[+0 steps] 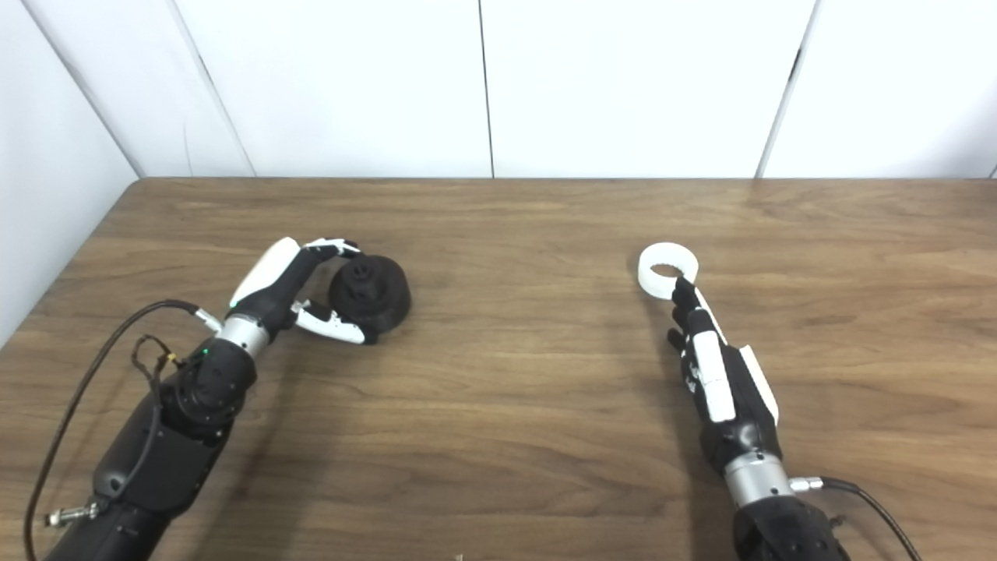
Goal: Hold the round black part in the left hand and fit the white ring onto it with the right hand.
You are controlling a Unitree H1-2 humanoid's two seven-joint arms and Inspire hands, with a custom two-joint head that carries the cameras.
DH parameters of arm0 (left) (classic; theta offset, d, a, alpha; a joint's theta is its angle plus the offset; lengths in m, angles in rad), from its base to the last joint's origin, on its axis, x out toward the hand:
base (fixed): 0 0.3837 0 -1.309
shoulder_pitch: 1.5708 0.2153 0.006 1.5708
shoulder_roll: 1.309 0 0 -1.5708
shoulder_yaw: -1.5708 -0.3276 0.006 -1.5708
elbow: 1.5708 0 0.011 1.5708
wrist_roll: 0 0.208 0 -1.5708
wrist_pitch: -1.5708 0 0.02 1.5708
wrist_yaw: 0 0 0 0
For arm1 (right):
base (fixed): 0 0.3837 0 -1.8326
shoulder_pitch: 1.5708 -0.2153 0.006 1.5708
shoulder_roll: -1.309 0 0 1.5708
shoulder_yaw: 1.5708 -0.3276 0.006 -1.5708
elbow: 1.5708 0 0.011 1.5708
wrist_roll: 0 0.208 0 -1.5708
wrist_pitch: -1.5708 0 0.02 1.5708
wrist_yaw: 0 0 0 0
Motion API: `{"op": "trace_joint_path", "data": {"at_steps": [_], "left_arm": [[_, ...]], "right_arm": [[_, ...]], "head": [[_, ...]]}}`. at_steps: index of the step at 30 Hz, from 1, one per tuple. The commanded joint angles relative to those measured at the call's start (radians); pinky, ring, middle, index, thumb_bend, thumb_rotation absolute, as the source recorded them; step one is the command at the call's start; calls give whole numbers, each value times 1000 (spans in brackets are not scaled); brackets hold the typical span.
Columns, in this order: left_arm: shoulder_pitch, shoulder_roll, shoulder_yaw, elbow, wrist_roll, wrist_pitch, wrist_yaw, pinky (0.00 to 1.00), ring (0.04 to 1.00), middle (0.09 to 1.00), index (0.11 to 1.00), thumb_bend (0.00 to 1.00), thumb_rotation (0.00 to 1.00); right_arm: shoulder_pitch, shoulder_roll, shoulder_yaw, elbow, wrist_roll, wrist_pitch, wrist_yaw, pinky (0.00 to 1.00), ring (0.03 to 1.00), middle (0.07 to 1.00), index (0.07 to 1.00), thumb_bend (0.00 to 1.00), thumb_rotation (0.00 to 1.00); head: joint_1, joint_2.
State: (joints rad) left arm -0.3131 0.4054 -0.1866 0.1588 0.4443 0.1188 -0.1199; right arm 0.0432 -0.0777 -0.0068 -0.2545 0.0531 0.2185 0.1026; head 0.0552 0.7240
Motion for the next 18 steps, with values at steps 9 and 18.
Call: {"op": "trace_joint_path", "data": {"at_steps": [9, 18], "left_arm": [[73, -28, -55, -164, 12, -21, -49, 879, 944, 881, 627, 803, 149], [156, -69, -132, -288, 47, -36, -77, 900, 958, 896, 631, 802, 208]], "right_arm": [[-3, 5, 7, -39, -2, -7, -4, 1000, 1000, 986, 985, 684, 1000], [-12, 10, 11, -39, -8, -2, -10, 1000, 1000, 984, 982, 690, 1000]], "head": [[-10, 7], [-27, 9]]}}
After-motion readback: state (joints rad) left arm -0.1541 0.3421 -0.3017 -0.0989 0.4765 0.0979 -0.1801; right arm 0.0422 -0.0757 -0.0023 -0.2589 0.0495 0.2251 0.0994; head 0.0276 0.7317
